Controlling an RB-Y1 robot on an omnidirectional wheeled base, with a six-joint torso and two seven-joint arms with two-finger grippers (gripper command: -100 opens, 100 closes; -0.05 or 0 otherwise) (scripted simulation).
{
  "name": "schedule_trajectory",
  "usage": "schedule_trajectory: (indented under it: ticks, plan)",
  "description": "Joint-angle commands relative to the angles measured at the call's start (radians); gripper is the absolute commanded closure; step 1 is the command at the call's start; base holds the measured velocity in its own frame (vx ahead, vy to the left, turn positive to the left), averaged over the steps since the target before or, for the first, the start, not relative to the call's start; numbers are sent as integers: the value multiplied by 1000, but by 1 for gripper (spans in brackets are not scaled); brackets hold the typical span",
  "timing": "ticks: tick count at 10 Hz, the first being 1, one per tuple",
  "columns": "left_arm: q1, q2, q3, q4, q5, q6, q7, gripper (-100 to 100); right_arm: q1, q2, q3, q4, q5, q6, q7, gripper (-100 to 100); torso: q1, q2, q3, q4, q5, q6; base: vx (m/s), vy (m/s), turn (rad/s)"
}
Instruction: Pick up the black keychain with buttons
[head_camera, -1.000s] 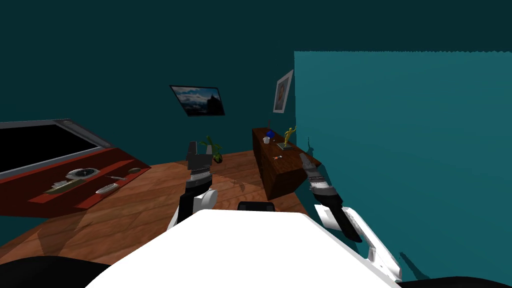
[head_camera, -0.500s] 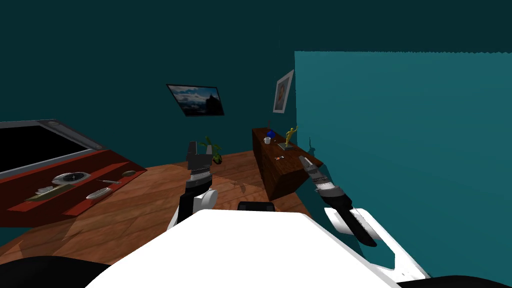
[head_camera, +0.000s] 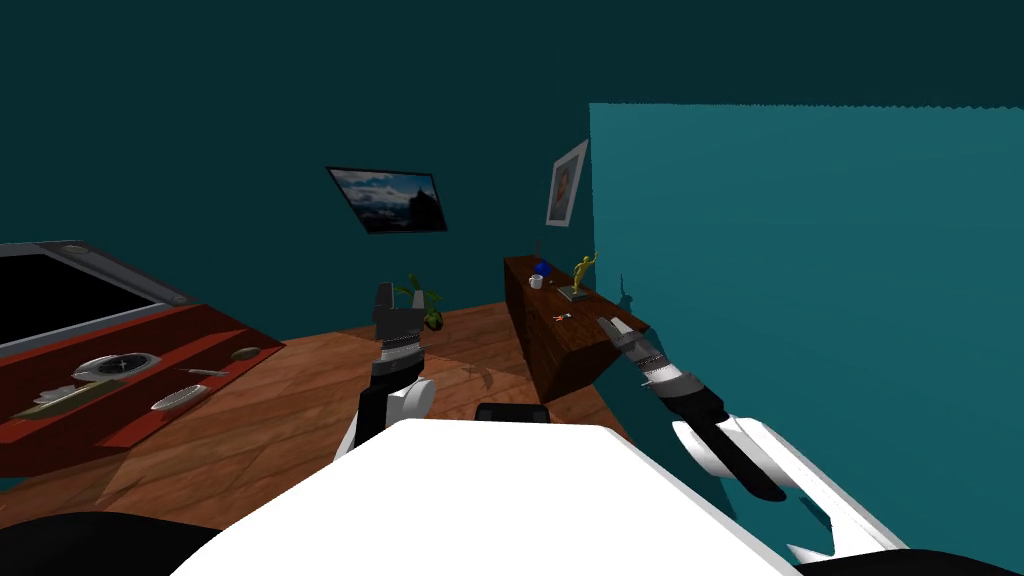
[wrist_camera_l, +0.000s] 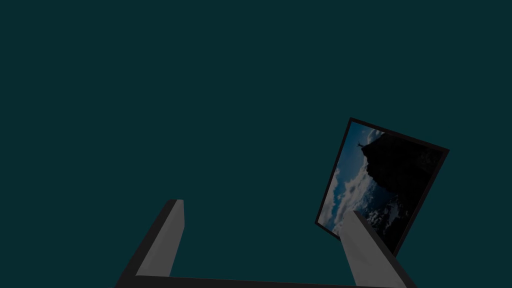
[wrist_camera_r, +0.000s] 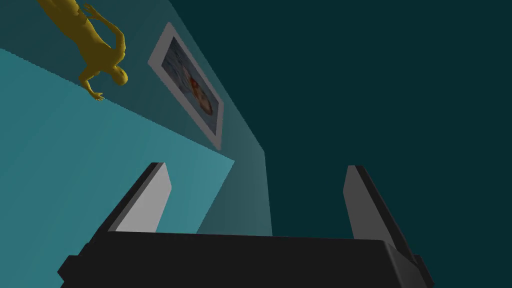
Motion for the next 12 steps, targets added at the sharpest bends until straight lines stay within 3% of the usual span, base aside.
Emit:
schedule_trajectory:
  ticks: [1,4,5,6,11,12]
  plan:
    - [0,0,0,0,0,0,0,0,8,-32,-13,3,21,0,-5,-100,0,0,0,0,0,0,28,57,-24]
    - [0,0,0,0,0,0,0,0,38,-120,-57,30,110,-13,-14,-100,1,0,0,0,0,0,44,77,-28]
    - [0,0,0,0,0,0,0,0,38,-128,-57,30,114,-13,-14,-100,1,-1,-1,0,0,0,49,66,-18]
    - [0,0,0,0,0,0,0,0,55,-170,-77,45,155,-21,-18,-100,1,-1,-1,0,0,0,57,75,-18]
    - [0,0,0,0,0,0,0,0,90,-271,-112,77,262,-44,-22,-100,1,-1,-1,0,0,0,50,67,-9]
    - [0,0,0,0,0,0,0,0,108,-312,-127,93,301,-57,-22,-100,0,-1,-1,0,0,0,77,68,9]
